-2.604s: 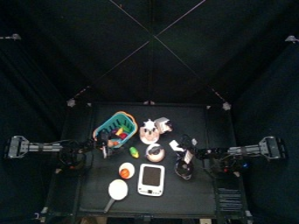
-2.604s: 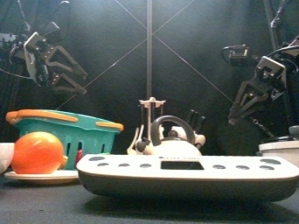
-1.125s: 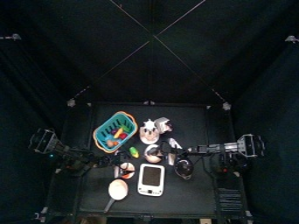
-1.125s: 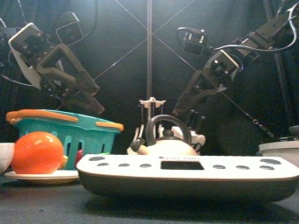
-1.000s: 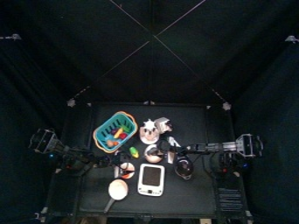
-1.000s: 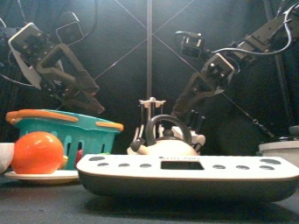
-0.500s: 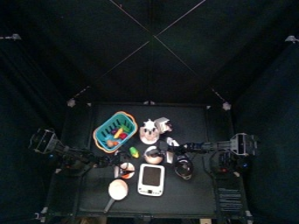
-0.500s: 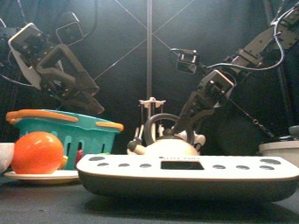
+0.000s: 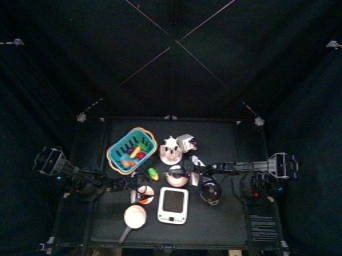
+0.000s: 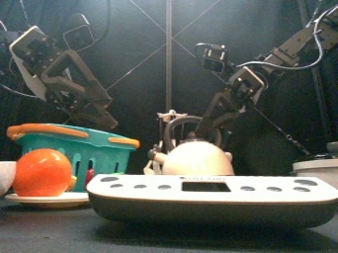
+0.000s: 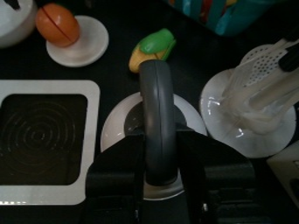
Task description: Grab kettle and place onto stove
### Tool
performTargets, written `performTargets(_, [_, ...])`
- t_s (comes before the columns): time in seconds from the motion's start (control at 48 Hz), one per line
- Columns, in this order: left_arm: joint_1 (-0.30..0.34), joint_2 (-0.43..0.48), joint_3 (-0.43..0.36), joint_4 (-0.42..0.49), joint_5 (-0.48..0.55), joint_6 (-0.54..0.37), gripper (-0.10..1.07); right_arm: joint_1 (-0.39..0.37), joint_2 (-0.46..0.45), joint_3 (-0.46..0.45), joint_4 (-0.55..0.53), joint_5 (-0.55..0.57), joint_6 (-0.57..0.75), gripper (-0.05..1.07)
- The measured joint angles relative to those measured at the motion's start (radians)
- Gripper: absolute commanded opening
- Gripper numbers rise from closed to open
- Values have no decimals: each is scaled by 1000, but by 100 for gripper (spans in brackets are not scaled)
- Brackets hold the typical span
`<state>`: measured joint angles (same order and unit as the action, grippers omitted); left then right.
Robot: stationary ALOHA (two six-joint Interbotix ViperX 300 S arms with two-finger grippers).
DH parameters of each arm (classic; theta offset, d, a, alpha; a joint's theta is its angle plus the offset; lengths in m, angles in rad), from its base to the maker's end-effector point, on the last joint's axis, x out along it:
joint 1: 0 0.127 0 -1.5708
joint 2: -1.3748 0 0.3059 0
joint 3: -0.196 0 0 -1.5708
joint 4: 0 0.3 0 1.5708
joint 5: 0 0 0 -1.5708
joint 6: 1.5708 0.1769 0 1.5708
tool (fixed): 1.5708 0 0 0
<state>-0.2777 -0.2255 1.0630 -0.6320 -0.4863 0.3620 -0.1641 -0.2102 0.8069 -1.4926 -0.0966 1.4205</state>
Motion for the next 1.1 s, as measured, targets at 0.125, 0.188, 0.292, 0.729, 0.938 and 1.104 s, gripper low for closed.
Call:
performTargets(0.125, [0,0,0,2,0,0,102,44,-38,3,12,2,2,56])
performTargets(0.188, [0,0,0,0,0,2,102,77,-54,6,23,2,2,56])
performTargets(0.292, [0,0,2,0,0,0,102,132,-67,14,54,2,0,56])
performTargets(0.729, [8,-78,91,-92,-2,-2,102,273,-26,0,83,2,0,56])
performTargets(0.938, [8,-84,101,-127,-2,-2,102,290,43,-46,81,0,0,56])
performTargets(1.104, [6,-86,101,-127,-2,-2,102,295,78,-66,80,2,0,56])
